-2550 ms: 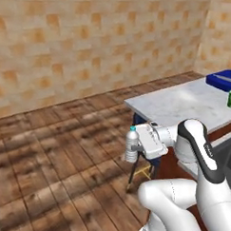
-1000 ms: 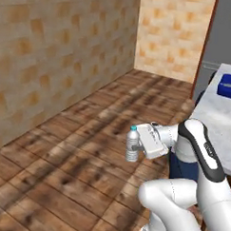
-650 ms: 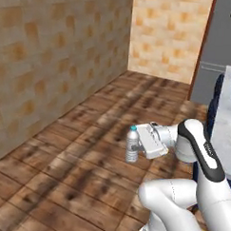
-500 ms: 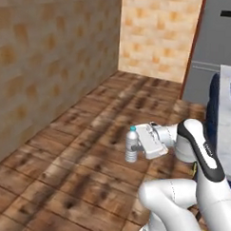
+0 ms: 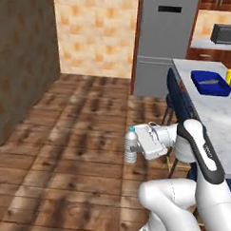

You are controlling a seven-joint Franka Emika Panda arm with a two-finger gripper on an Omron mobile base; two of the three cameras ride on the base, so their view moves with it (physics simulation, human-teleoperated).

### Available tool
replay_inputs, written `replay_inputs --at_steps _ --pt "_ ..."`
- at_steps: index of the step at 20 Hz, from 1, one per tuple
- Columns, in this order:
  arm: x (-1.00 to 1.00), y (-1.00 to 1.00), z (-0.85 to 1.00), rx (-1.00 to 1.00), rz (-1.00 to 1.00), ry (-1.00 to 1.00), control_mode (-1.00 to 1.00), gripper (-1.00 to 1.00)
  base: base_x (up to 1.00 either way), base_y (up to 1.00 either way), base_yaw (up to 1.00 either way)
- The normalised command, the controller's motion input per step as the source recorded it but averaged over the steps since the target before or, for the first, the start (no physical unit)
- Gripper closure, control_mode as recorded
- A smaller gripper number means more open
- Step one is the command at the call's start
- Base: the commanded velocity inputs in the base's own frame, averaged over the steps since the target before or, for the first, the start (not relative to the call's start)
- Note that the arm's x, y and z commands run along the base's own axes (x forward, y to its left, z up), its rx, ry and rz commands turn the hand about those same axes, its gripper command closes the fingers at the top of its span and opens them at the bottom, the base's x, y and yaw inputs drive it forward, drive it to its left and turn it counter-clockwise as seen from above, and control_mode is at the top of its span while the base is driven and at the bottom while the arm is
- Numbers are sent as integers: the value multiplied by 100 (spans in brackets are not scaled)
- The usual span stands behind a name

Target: Place the drinks on the dining counter in a tight cluster.

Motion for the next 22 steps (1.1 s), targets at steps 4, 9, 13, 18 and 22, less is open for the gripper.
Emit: replay_inputs --at_steps 4,9,13,18,22 --pt "0 0 0 0 0 0 100 100 49 33 -63" --pt "0 0 0 0 0 0 100 100 46 33 -65" --pt "0 0 0 0 0 0 100 100 50 34 -61" --pt "0 0 0 0 0 0 100 100 61 38 -50" --pt "0 0 0 0 0 0 100 100 63 41 -46"
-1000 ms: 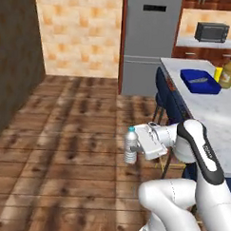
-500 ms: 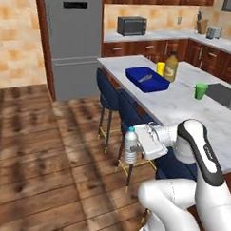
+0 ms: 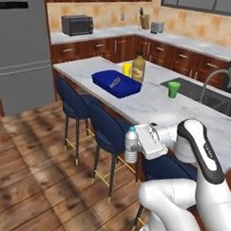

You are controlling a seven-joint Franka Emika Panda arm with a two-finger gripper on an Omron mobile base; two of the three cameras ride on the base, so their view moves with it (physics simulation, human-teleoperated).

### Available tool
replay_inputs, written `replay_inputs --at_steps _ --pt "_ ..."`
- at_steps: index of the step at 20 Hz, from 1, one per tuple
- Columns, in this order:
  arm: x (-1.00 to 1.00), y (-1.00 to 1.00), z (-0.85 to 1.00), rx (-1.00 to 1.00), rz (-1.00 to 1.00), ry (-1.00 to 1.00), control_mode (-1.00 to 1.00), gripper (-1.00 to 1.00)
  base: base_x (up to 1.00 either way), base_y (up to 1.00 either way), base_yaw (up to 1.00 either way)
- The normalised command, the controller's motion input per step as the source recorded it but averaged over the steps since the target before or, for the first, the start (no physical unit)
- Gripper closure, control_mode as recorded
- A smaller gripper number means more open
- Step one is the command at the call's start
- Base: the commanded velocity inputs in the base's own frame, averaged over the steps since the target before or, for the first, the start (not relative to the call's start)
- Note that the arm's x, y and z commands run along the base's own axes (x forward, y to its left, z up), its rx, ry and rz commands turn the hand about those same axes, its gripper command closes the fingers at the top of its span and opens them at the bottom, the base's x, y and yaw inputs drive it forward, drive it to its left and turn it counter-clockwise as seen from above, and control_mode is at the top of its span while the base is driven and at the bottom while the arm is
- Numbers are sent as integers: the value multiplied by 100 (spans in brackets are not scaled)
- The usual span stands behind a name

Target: Place the drinks on the dining counter in a tight cluster.

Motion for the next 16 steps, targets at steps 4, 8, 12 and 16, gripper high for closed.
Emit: replay_inputs --at_steps 4,8,12,16 --pt "0 0 0 0 0 0 100 100 52 47 -45" --pt "0 0 0 0 0 0 100 100 37 62 -31" --pt "0 0 0 0 0 0 100 100 28 69 -27" --pt "0 0 0 0 0 0 100 100 7 75 -18"
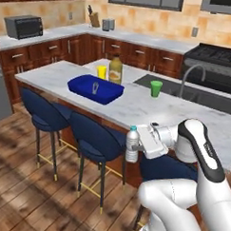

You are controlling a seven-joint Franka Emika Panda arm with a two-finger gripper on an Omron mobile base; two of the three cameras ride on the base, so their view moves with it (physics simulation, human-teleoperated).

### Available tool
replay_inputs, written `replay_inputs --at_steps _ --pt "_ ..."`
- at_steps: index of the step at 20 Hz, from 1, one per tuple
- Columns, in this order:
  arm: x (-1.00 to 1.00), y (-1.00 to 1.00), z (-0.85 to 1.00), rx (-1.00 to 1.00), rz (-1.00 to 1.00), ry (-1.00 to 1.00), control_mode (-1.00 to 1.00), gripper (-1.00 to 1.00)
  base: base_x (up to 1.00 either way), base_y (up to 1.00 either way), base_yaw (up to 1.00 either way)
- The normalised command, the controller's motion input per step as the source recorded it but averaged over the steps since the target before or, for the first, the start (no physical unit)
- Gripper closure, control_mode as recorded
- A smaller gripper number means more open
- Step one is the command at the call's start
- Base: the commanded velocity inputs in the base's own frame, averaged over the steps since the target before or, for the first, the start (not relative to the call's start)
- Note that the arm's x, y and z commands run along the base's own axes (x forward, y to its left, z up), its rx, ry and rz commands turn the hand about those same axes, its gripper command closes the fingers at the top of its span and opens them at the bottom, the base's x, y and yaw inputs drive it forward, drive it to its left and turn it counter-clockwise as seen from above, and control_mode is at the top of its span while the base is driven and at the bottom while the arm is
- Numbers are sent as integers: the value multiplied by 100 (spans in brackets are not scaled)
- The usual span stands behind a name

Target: Place the drinks on the dining counter in a tight cluster.

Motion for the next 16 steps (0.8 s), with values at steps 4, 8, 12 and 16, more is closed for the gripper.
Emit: replay_inputs --at_steps 4,8,12,16 --pt "0 0 0 0 0 0 100 100 -18 77 -7" --pt "0 0 0 0 0 0 100 100 1 69 -23" --pt "0 0 0 0 0 0 100 100 39 40 -62" --pt "0 0 0 0 0 0 100 100 37 44 -57"
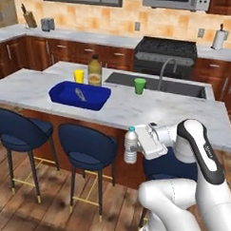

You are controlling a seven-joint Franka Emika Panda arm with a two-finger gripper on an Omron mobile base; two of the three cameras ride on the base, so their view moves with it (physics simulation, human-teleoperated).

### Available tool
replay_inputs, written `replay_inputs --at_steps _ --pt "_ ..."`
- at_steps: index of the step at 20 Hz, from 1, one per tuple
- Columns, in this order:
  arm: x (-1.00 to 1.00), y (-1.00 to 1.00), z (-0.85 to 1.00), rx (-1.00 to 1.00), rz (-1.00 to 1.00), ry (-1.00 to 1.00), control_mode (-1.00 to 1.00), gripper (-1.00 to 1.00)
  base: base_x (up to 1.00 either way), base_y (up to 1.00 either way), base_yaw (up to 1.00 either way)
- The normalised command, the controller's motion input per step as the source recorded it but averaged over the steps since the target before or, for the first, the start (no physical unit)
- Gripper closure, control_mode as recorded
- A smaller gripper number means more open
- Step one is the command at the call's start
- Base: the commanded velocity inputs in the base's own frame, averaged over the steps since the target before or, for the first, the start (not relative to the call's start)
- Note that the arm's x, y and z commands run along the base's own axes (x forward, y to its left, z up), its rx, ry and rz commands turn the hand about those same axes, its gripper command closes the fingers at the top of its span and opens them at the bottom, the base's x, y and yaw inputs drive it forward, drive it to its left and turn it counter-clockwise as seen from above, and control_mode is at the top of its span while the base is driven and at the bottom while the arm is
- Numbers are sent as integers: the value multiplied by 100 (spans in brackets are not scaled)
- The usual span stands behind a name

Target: Place the drinks on the dining counter in a tight cluster.

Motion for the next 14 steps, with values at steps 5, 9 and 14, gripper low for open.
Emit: replay_inputs --at_steps 5,9,14 --pt "0 0 0 0 0 0 100 100 28 61 -37" --pt "0 0 0 0 0 0 100 100 39 58 -37" --pt "0 0 0 0 0 0 100 100 39 57 -36"
